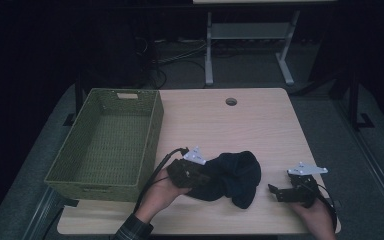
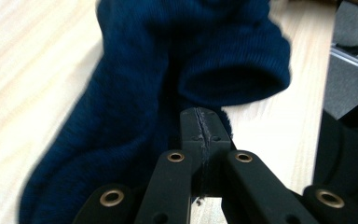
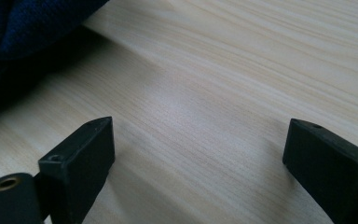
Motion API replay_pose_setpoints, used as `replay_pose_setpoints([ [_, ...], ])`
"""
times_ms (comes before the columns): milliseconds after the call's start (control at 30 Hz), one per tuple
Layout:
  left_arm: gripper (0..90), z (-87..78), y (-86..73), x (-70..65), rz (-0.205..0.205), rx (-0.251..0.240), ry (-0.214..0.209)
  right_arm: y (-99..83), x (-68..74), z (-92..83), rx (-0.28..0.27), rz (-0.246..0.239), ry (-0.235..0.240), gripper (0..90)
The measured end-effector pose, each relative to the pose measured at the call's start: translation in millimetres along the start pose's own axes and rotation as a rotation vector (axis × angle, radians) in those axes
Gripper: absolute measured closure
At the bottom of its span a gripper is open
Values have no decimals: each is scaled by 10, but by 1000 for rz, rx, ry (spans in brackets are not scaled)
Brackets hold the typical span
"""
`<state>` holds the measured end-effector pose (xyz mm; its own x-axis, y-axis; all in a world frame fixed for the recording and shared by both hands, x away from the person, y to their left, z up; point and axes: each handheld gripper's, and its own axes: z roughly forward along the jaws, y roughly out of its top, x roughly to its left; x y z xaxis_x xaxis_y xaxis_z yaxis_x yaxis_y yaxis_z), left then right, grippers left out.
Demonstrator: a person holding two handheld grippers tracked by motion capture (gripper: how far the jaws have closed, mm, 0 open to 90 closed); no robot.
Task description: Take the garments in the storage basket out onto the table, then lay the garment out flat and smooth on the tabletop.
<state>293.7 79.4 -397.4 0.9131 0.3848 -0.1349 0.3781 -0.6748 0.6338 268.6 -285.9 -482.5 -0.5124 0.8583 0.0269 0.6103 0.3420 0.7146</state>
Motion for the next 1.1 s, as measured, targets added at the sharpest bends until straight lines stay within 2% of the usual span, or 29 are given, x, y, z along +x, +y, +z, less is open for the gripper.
replay_pose_setpoints([
  [67,900,33,-26,2,4,11,-9,0,0,0,0,1,0,87],
  [100,900,101,-81,-6,0,1,3,0,0,0,0,1,0,87],
  [133,900,101,-81,-6,0,1,3,0,0,0,0,1,0,87],
  [167,900,172,-132,6,-11,16,-2,0,0,0,0,0,0,87],
  [267,900,233,-176,14,-17,21,3,0,0,0,0,0,0,87],
  [533,900,484,-314,15,-20,82,7,0,1,0,0,1,0,87],
  [600,900,488,-320,18,-29,72,2,0,1,0,0,1,0,86],
  [733,900,486,-324,11,-13,73,9,-5,10,-8,3,7,-5,86],
  [800,900,491,-326,-9,-18,66,18,8,25,-21,24,5,-7,94],
  [867,900,490,-324,-19,-11,70,26,33,59,-54,34,-13,17,136],
  [1067,900,491,-330,-35,-16,66,38,91,157,-135,35,-24,53,144],
  [1100,900,489,-333,-21,-26,63,29,127,216,-209,22,-27,74,144],
])
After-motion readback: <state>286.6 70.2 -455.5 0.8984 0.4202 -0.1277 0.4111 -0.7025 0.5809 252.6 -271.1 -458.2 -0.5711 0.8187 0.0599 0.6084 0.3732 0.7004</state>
